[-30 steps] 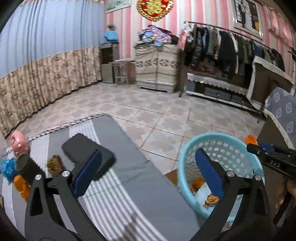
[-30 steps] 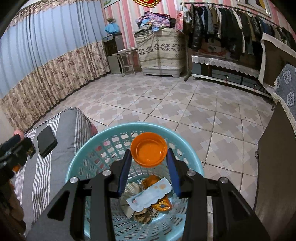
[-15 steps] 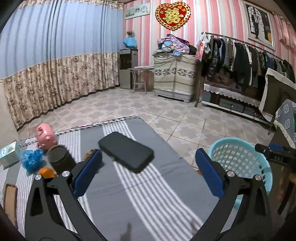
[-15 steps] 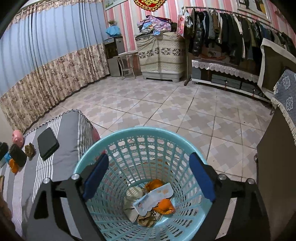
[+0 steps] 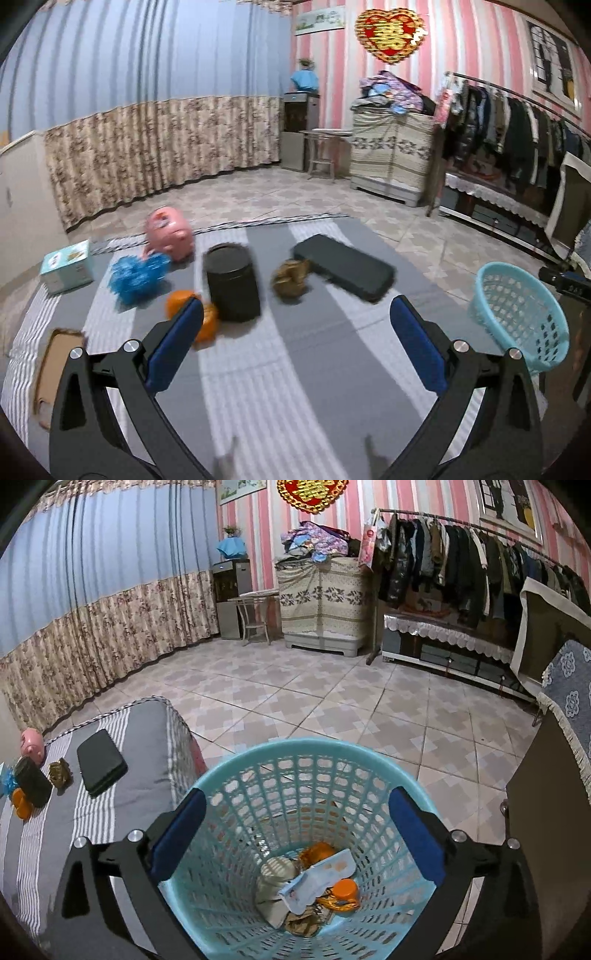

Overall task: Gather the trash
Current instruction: 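Grasp the peeled tangerine on the mat with the left tool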

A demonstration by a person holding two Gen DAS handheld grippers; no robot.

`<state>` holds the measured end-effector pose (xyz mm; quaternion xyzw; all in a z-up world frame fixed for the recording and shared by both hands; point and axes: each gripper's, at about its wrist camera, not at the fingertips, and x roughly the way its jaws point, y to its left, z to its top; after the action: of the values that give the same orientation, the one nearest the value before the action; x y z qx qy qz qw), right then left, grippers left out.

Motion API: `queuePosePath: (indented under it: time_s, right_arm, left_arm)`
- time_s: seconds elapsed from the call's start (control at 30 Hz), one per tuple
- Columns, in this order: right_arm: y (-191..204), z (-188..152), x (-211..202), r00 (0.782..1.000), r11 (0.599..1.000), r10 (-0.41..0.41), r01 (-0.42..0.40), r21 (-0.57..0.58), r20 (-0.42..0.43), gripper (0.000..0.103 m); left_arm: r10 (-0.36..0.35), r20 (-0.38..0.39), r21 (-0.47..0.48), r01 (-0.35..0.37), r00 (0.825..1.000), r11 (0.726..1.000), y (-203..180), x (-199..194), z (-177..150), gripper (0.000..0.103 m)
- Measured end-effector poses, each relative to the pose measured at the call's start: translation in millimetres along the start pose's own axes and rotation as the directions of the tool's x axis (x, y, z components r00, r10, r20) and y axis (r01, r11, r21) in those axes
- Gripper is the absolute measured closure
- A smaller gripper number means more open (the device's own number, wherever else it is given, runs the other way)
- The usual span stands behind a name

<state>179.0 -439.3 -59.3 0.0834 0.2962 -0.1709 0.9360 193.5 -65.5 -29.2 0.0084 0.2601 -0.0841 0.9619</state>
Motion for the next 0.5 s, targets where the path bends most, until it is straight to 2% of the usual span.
queuePosePath:
  time_s: [0.17,0.37,0.5]
  right_arm:
    - [32.6,-7.3,-3.8,1.0,0.998,0.028,-0.028,-0.058,0.001,0.005]
    - [76.8,-23.2,-7.7,0.993,0.984,0.109,-0.114,-0.138,-0.041,0.005]
    - [104.2,-32.1,-10.0,0.984,0.972,0.16,-0.171,-0.163,-0.075,0.005]
  left_arm:
    - [0.053,-0.013,-0.056,-0.054,0.999,0.997,45.8,-7.9,-12.4,0.005]
    - [0.107,-0.061,-0.106,-0.113,0.992,0.988,103.9,-13.7,-30.2,0.005]
    - [0.19,-0.083,-0.103,-0.198,0.978,0.975,140.1,-18.7,-39.9,0.005]
